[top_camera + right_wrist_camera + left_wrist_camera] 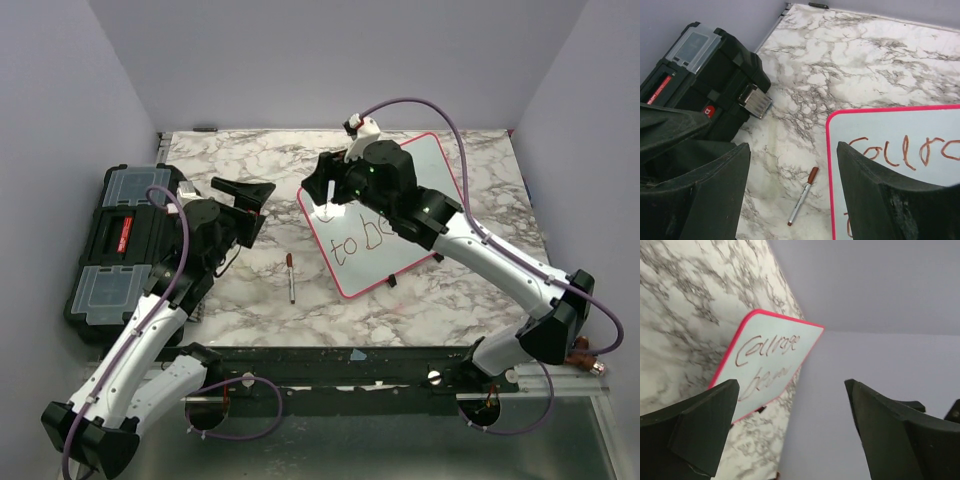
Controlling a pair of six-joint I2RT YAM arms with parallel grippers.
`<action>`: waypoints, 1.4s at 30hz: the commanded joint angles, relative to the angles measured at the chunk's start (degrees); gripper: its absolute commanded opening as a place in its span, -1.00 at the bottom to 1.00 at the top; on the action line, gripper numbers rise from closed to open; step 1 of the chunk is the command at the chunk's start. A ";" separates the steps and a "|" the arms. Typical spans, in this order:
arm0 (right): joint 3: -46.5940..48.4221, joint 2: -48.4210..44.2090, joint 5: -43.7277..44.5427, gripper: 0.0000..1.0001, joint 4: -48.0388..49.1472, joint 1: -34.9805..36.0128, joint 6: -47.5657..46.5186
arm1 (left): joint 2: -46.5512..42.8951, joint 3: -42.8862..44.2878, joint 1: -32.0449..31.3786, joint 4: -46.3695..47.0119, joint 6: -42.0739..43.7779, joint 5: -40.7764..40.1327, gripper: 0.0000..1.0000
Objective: Write a sentence on the whiteboard
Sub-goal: Reset both arms
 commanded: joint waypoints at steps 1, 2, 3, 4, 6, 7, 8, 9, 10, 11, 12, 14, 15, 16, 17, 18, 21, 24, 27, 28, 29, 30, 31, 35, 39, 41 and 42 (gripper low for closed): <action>-3.14 -4.24 5.47 0.46 -1.47 0.27 -2.58 | -1.30 -0.43 1.51 3.33 18.36 -4.58 0.97; -3.89 -5.28 6.13 0.49 -1.18 0.22 -2.89 | -1.08 0.17 1.93 3.34 21.28 -4.64 0.97; -5.05 -6.28 6.45 0.54 -0.87 0.21 -3.27 | -0.87 0.89 2.32 3.10 25.67 -4.56 0.97; -6.24 -7.47 7.02 0.55 -0.35 0.24 -3.57 | -0.53 1.88 2.60 2.47 29.22 -4.76 0.97; -8.25 -9.85 7.61 0.55 0.29 0.26 -3.69 | 0.23 3.46 2.90 0.38 36.00 -5.82 0.97; -9.26 -11.13 7.60 0.55 0.76 0.25 -3.73 | 0.48 4.28 3.11 -0.67 39.01 -6.68 0.97; -10.64 -12.31 7.57 0.55 1.49 0.26 -3.69 | 0.59 4.74 3.34 -1.46 41.27 -7.41 0.97; -11.91 -13.72 7.75 0.56 2.10 0.23 -3.65 | 0.53 4.98 3.57 -1.91 43.88 -7.85 0.97; -13.22 -14.80 7.97 0.56 2.89 0.31 -3.54 | 0.36 5.00 3.68 -1.94 46.54 -8.48 0.97; -14.29 -16.11 7.84 0.57 3.58 0.24 -3.62 | -0.06 4.87 3.69 -1.81 48.19 -9.24 0.97; -15.50 -17.14 7.55 0.65 3.97 0.23 -3.87 | -0.55 4.70 3.77 -1.73 50.22 -10.30 0.97; -17.35 -19.13 7.46 0.72 4.46 0.25 -3.99 | -1.60 4.04 3.85 -1.33 53.76 -12.34 0.97; -18.58 -20.21 7.45 0.72 4.77 0.21 -4.03 | -2.18 3.27 3.86 -0.95 55.26 -13.29 0.97; -19.83 -21.45 7.57 0.71 5.27 0.24 -3.97 | -3.07 2.37 3.86 0.01 56.91 -13.80 0.97; -21.29 -22.44 8.06 0.71 5.85 0.27 -3.48 | -3.86 0.92 3.86 0.81 57.90 -14.38 0.97; -22.58 -23.59 8.35 0.72 6.36 0.25 -2.91 | -4.92 -0.26 3.87 1.84 58.38 -14.93 0.97; -27.56 -27.00 9.08 0.72 8.20 0.22 -2.61 | -7.73 -5.16 3.87 4.75 58.36 -15.41 0.97; -31.36 -30.57 11.02 0.72 7.67 0.23 -2.29 | -10.46 -7.87 3.86 5.23 58.90 -14.90 0.97; -34.26 -34.45 13.00 0.72 6.17 0.20 -1.43 | -12.93 -7.21 3.86 1.98 59.71 -13.68 0.97; -35.31 -35.74 13.49 0.72 5.94 0.20 -1.19 | -13.55 -6.74 3.86 0.78 59.80 -13.47 0.97; -36.07 -37.19 13.96 0.72 5.68 0.22 -1.01 | -14.22 -6.05 3.87 -0.68 59.81 -12.96 0.97; -36.85 -38.13 14.42 0.72 5.27 0.32 -0.82 | -14.81 -5.27 3.86 -2.06 60.08 -12.75 0.97; -37.52 -39.37 14.90 0.72 4.71 0.23 -0.73 | -15.59 -4.75 3.86 -3.45 60.76 -12.29 0.97; -38.61 -42.28 16.98 0.72 2.17 0.23 -0.62 | -19.20 -4.84 3.86 -6.43 67.32 -10.98 0.97; -39.63 -44.15 17.87 0.72 1.14 0.24 -0.56 | -24.82 -11.38 3.86 -3.02 73.42 -9.52 0.97; -40.20 -44.66 18.15 0.72 1.32 0.27 -0.41 | -27.45 -13.73 3.85 -1.55 73.60 -8.19 0.97; -40.28 -44.84 18.26 0.72 1.40 0.26 -0.22 | -28.62 -14.70 3.86 -0.84 73.60 -7.81 0.97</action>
